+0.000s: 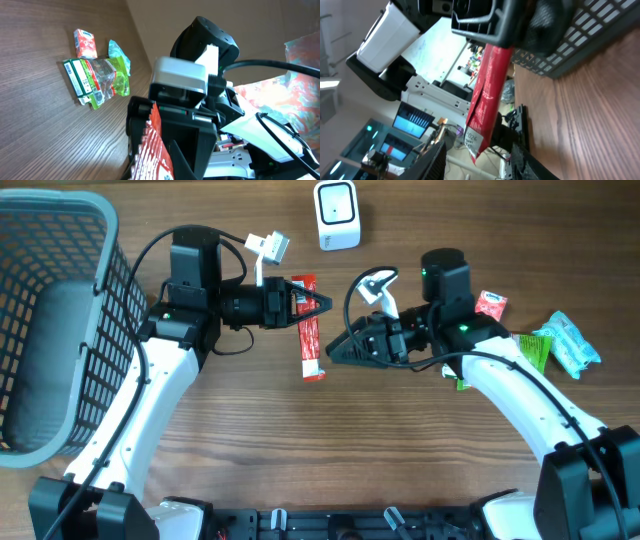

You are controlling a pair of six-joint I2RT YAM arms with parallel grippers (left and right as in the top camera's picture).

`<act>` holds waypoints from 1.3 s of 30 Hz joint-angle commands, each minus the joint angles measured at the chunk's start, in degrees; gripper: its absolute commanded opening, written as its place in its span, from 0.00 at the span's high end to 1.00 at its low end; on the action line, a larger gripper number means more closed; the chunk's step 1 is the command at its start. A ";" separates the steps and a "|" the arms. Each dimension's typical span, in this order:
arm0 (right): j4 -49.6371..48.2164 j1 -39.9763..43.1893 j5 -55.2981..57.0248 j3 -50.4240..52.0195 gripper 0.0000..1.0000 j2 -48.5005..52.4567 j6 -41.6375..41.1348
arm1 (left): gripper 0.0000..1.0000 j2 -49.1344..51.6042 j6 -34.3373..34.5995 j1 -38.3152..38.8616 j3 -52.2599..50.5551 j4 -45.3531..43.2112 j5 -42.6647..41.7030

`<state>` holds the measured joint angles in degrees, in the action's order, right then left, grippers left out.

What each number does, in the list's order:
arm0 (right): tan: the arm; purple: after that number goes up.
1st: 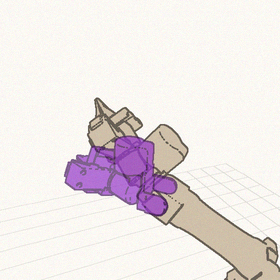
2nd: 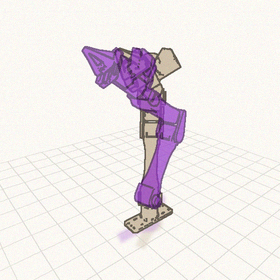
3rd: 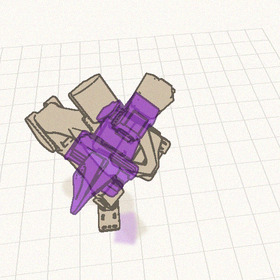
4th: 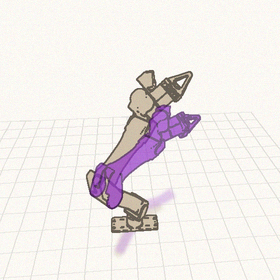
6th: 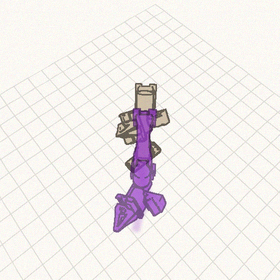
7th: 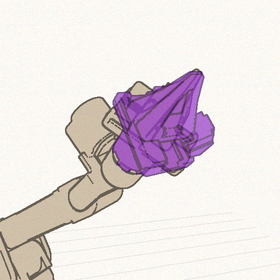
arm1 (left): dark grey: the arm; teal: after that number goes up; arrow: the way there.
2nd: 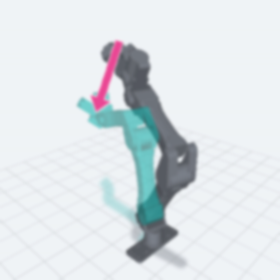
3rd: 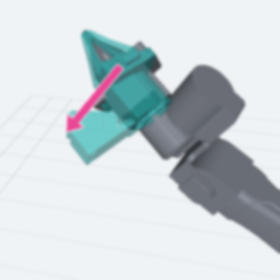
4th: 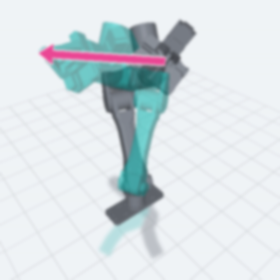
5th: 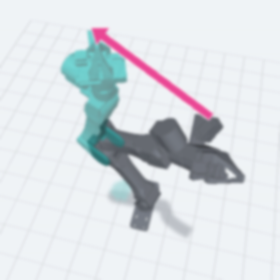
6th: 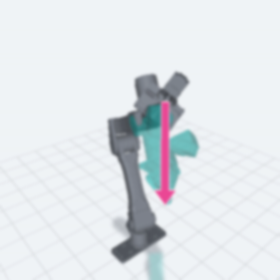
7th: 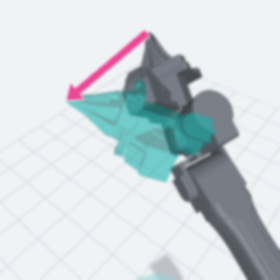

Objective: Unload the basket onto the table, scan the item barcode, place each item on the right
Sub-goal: 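Pass the stick from the right gripper to the left gripper, then regrasp the red stick with the right gripper, open the left gripper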

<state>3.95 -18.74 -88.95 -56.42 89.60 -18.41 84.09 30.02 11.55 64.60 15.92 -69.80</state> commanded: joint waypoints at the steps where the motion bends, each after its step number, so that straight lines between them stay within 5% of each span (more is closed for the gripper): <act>1: -0.37 -1.95 -0.37 -0.76 0.60 -0.24 -0.22 | 0.96 -0.20 -1.29 -0.15 0.00 -0.31 -1.73; 14: -14.34 -3.67 4.17 -0.76 0.63 -0.24 -11.69 | 0.96 -0.20 -1.29 -0.15 0.00 -0.28 -1.70; 22: -14.14 -5.84 6.14 -0.24 0.65 -0.15 -11.54 | 0.96 -0.20 -1.31 -0.15 0.00 -0.28 -1.68; 26: -14.10 -6.05 6.86 -0.24 0.76 -0.13 -11.56 | 0.96 -0.20 -1.31 -0.15 0.00 -0.26 -1.07; 32: -13.68 -6.05 9.11 1.05 0.80 -0.13 -10.05 | 0.96 -0.20 -1.31 -0.15 0.00 -0.28 -1.07; 35: -13.53 -6.05 12.20 2.56 0.79 -0.13 -10.05 | 0.96 -0.20 -1.31 -0.15 0.00 -0.26 -0.90; 39: -13.49 -6.05 12.68 2.93 0.64 -0.13 -10.03 | 0.96 -0.20 -1.31 -0.15 0.00 -0.26 -0.20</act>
<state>-9.43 -24.51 -77.95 -54.30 89.62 -29.39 84.09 30.02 11.55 64.60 15.81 -70.17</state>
